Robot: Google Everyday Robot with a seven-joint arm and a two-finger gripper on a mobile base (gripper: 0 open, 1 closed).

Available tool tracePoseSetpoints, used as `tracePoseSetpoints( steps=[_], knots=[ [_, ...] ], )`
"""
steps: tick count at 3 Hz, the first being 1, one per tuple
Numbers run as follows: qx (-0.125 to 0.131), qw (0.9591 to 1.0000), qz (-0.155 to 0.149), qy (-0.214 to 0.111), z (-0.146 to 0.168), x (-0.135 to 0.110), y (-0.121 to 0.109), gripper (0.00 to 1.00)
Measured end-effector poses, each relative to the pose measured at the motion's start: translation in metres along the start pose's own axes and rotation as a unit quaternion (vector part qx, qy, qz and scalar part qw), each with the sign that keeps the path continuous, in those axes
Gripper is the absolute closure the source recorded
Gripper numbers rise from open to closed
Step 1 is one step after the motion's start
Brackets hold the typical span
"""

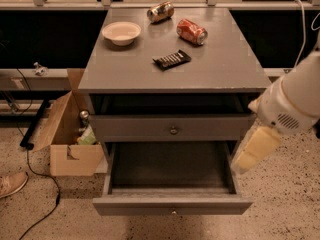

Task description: Close middle drawer

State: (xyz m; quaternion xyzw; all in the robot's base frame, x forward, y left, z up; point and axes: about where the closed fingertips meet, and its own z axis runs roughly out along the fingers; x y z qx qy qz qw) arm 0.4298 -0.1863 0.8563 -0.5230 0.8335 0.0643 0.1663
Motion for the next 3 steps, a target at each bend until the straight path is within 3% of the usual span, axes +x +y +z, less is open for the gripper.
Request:
tracePoseSetpoints(
  steps=[1, 2, 3],
  knots=[
    [-0.011, 0.9981, 0.061, -0.003, 0.063, 0.021, 0.017, 0.00],
    [-0.003, 0.9929, 0.117, -0.017, 0.110, 0.037, 0.030, 0.00],
    [-0.003, 0.9930, 0.117, -0.016, 0.109, 0.036, 0.030, 0.00]
  ],
)
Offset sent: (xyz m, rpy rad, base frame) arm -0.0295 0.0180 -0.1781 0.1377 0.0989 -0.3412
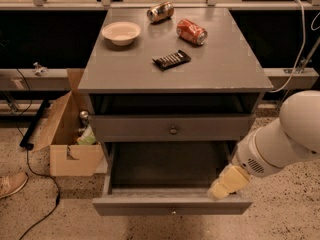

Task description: Close middle drawer

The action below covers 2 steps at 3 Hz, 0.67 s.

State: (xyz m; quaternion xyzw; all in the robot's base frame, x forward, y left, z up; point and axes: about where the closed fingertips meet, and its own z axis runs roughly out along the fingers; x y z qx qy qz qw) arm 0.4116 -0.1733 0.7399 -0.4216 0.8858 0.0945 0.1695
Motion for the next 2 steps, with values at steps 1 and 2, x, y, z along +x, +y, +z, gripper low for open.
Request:
tracePoseSetpoints(
  steps=[1, 2],
  knots=[
    [-0.003, 1.0000, 0.003, -0.006, 0.005, 0.003, -0.002, 0.00],
    [-0.016, 0.9997, 0.002, -0.016, 0.026, 0.013, -0.009, 0.00]
  ],
)
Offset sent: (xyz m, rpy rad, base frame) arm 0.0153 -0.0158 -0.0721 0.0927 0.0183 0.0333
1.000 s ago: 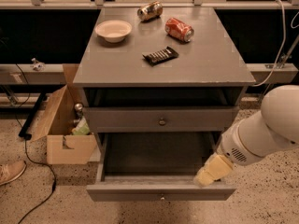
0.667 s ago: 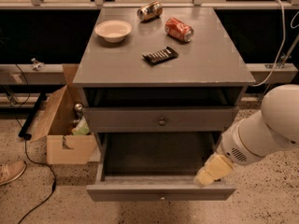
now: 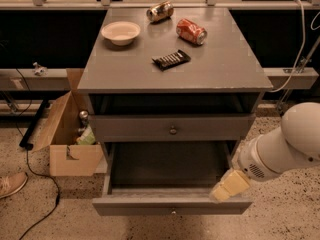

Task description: Close middle drawer

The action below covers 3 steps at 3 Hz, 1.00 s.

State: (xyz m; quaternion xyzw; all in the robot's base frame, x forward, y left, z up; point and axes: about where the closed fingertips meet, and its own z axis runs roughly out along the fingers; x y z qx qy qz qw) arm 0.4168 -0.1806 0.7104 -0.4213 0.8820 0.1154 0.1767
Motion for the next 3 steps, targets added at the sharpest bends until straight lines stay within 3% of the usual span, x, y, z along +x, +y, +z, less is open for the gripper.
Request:
tracePoseSetpoints(
  steps=[1, 3],
  knots=[
    [-0.030, 0.9994, -0.002, -0.016, 0.042, 0.017, -0.013, 0.00],
    [-0.035, 0.9992, -0.009, -0.015, 0.053, 0.021, -0.018, 0.00]
  ],
)
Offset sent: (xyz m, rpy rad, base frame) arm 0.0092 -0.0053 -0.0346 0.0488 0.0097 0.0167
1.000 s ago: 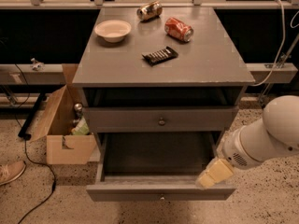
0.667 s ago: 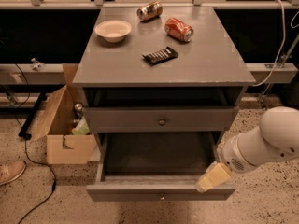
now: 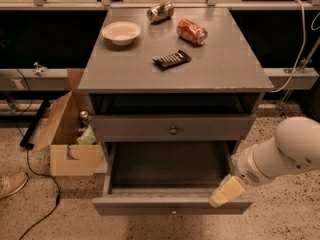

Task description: Close middle drawer

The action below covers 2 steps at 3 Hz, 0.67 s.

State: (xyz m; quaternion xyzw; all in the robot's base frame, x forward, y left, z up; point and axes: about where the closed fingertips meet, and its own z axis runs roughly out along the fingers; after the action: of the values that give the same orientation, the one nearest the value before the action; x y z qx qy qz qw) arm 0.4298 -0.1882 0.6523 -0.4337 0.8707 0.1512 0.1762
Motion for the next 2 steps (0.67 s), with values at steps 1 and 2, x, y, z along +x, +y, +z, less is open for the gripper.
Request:
tracePoseSetpoints(
  steps=[1, 2],
  knots=[
    [-0.015, 0.9998, -0.011, 0.003, 0.026, 0.013, -0.012, 0.00],
    [-0.033, 0.9992, -0.016, 0.018, 0.067, 0.045, -0.028, 0.24]
  ],
)
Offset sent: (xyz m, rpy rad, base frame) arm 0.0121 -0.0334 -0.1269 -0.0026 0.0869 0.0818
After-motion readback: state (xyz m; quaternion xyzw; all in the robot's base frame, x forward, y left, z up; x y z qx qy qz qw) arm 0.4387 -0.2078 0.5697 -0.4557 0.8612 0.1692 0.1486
